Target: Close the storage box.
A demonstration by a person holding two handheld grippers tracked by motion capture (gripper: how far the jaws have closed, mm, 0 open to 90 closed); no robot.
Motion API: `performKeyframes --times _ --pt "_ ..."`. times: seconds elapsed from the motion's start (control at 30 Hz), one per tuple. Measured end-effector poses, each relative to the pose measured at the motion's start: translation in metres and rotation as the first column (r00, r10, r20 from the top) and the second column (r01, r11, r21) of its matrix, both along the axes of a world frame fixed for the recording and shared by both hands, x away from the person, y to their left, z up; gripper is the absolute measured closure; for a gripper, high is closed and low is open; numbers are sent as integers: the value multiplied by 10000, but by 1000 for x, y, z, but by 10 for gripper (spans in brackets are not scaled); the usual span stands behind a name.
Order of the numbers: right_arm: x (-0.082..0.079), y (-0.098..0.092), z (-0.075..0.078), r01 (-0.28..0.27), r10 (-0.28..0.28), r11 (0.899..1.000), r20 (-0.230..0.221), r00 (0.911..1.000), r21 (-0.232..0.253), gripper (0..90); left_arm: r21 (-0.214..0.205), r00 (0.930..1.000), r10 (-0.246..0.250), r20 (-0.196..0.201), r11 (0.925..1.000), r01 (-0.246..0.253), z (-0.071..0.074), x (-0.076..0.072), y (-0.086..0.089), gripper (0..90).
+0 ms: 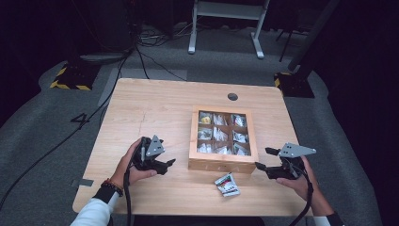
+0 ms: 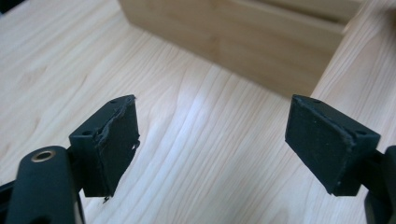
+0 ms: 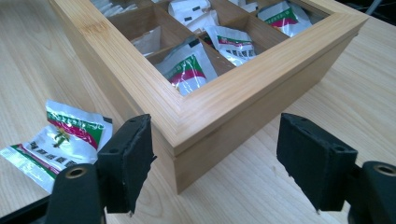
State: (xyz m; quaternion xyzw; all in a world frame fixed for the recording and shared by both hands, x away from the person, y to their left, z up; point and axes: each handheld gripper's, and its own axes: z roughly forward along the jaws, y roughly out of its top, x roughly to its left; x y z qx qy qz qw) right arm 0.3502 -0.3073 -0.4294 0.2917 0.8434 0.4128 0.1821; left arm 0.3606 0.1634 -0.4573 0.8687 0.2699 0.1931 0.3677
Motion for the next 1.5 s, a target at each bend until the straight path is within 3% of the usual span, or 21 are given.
performKeyframes --times 0.23,0.6,0.93,1.2,1.5 --pt "-1 -8 0 182 -174 9991 211 9996 -392 269 446 9984 487 -297 9979 -473 -12 -3 25 174" --pt "-6 -28 -4 671 -662 9964 193 9976 -513 282 632 9942 985 -424 9934 -958 -22 -15 52 166" --pt "-7 -47 -20 1285 -1290 9888 -17 9916 -761 279 616 9883 1436 -512 9882 -1404 -32 -24 72 169" --pt "-4 -66 -37 2053 -2074 9763 -247 9779 -692 258 487 9843 1614 -707 9862 -1582 -37 -27 82 169" --pt "-9 -95 -53 2674 -2673 9635 -797 9603 -92 257 333 9789 1798 -972 9836 -1774 -43 -27 88 169"
